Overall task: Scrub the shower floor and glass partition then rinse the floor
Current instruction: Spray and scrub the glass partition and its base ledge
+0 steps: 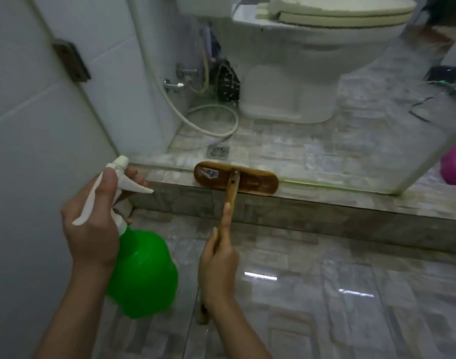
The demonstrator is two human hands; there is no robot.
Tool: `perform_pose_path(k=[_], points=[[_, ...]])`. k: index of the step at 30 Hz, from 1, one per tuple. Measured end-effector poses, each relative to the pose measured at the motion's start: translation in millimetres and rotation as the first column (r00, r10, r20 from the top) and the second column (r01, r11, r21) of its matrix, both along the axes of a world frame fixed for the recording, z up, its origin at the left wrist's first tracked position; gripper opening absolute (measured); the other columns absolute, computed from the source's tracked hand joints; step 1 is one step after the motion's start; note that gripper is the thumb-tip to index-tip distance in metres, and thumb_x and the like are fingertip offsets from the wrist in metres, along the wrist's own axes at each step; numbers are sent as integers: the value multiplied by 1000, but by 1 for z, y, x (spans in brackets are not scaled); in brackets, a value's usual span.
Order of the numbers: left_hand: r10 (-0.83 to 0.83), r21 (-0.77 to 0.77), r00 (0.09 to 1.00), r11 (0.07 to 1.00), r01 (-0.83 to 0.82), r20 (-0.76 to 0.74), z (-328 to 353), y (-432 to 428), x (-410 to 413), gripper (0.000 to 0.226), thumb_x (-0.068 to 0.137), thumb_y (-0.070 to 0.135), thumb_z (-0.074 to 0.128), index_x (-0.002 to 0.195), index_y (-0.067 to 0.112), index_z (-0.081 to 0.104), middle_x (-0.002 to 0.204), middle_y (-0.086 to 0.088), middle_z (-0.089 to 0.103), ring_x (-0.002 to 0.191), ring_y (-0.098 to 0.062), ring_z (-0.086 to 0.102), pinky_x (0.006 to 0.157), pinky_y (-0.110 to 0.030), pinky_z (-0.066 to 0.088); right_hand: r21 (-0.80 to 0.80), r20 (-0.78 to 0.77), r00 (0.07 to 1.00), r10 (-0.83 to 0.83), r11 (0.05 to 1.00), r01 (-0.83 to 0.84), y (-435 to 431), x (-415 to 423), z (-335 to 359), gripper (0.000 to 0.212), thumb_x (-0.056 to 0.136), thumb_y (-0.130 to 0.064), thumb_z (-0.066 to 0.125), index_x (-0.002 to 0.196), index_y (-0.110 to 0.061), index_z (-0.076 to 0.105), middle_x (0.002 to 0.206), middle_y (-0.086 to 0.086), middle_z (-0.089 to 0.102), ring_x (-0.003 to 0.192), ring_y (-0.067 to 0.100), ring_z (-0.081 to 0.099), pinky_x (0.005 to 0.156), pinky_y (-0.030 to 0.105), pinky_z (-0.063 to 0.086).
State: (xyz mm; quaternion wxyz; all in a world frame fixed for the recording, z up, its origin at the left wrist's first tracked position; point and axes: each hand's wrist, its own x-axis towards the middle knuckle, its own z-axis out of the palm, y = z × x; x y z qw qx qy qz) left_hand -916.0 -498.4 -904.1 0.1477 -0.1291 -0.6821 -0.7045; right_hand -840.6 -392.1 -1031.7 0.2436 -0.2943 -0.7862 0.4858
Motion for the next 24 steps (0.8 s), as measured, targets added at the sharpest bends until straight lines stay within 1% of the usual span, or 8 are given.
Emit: perform_pose_path(k=[3,5,8,11,13,16,20,24], points=[[0,-70,1000,998,-1,-11,-9,-9,3,27,95,43,52,85,48,76,99,-2,76,106,-34,68,93,-48,52,61,47,995,92,994,-95,26,25,-5,60,101,-27,38,145,-55,9,50,-4,36,40,8,33,42,25,31],[-5,-89,1000,996,6,12,-15,-6,9,26,96,41,53,87,49,75,104,-9,74,105,-32,69,89,-47,56,106,80,996,47,993,-55,60,54,-6,58,100,-25,44,145,-52,19,53,-1,43,40,8,36,41,20,30],[-4,-138,999,990,11,51,-17,12,19,24,97,44,51,90,54,72,105,4,73,94,-6,70,58,-24,59,139,58,948,-314,942,304,124,104,3,54,98,-19,49,145,-40,33,63,9,55,44,5,41,46,17,33],[20,-279,996,960,5,88,-25,29,28,20,100,38,51,102,43,70,79,19,71,72,14,64,57,-4,47,94,79,870,-486,873,479,160,138,13,56,99,-24,46,144,-49,26,95,14,66,68,24,55,65,28,38],[-7,-312,993,949,44,118,-36,39,34,39,98,48,49,107,17,71,61,9,66,65,4,65,65,-11,49,37,90,859,-504,864,503,158,141,17,55,99,-28,45,142,-56,25,103,13,67,80,30,61,71,32,45],[-107,-142,961,979,147,256,-34,51,40,77,84,68,52,105,-6,59,55,5,53,68,-19,59,78,-28,47,-30,151,852,-501,860,510,144,129,26,58,98,-24,43,143,-56,23,78,10,62,65,31,59,65,38,51],[-152,65,837,988,139,525,1,47,56,59,63,73,72,96,23,65,67,10,55,74,-9,53,84,-35,40,-251,234,897,-374,868,428,131,121,76,45,99,-12,38,129,-42,53,64,7,54,50,23,47,51,33,43],[-206,223,754,971,81,624,65,39,82,64,49,65,85,108,47,71,86,12,64,83,0,59,83,-21,46,-622,299,923,-243,684,382,152,97,166,27,97,-9,37,95,-19,62,66,11,52,38,13,43,38,20,36]])
